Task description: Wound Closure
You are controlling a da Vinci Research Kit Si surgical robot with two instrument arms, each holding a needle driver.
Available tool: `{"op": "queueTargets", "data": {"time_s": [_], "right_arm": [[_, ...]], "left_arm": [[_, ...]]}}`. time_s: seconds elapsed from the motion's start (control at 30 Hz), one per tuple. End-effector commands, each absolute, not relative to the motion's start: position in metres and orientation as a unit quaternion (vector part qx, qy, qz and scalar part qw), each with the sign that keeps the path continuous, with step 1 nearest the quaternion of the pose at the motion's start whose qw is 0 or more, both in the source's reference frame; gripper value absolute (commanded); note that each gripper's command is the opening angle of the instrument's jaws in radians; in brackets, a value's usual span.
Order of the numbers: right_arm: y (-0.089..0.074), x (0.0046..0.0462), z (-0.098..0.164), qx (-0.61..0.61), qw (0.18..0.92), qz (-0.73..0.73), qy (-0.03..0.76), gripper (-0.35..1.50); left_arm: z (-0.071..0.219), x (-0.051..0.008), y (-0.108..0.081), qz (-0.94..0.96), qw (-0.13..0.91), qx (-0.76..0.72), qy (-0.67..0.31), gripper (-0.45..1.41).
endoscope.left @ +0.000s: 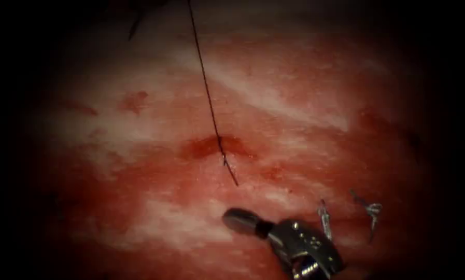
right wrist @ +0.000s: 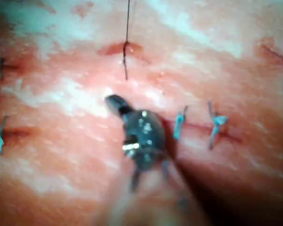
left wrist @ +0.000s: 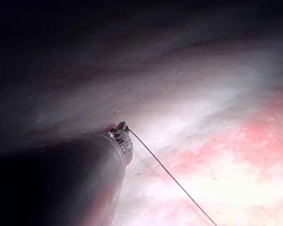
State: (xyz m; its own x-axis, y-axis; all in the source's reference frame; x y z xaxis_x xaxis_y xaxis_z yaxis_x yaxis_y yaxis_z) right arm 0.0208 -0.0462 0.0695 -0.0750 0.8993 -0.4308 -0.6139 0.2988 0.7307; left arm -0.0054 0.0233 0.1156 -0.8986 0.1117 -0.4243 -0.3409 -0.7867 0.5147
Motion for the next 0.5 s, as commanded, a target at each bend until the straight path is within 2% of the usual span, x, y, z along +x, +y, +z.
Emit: {"op": "queueTargets", "data": {"time_s": [0.03, 0.23, 0.27, 0.3, 0.33, 0.4, 0.5], "right_arm": [[-0.0470, 0.0213, 0.0702, 0.157, 0.662, 0.572, 0.458, -0.35], [-0.0461, 0.0214, 0.0698, 0.174, 0.660, 0.549, 0.482, -0.35], [-0.0458, 0.0213, 0.0698, 0.166, 0.672, 0.532, 0.488, -0.16], [-0.0453, 0.0212, 0.0698, 0.151, 0.690, 0.507, 0.494, 0.47], [-0.0449, 0.0212, 0.0698, 0.132, 0.708, 0.482, 0.499, 0.94], [-0.0432, 0.0211, 0.0699, 0.086, 0.743, 0.412, 0.520, 1.31], [-0.0415, 0.0208, 0.0698, 0.067, 0.757, 0.358, 0.543, 1.40]], "left_arm": [[0.1165, -0.0059, 0.0232, 0.927, 0.118, -0.189, 0.302, -0.45], [0.1156, -0.0061, 0.0211, 0.927, 0.115, -0.189, 0.302, -0.45], [0.1153, -0.0061, 0.0208, 0.927, 0.115, -0.191, 0.302, -0.45], [0.1149, -0.0062, 0.0202, 0.928, 0.114, -0.191, 0.300, -0.45], [0.1146, -0.0063, 0.0198, 0.928, 0.114, -0.191, 0.300, -0.45], [0.1134, -0.0066, 0.0181, 0.932, 0.104, -0.190, 0.292, -0.45], [0.1118, -0.0069, 0.0159, 0.936, 0.104, -0.189, 0.279, -0.45]]}}
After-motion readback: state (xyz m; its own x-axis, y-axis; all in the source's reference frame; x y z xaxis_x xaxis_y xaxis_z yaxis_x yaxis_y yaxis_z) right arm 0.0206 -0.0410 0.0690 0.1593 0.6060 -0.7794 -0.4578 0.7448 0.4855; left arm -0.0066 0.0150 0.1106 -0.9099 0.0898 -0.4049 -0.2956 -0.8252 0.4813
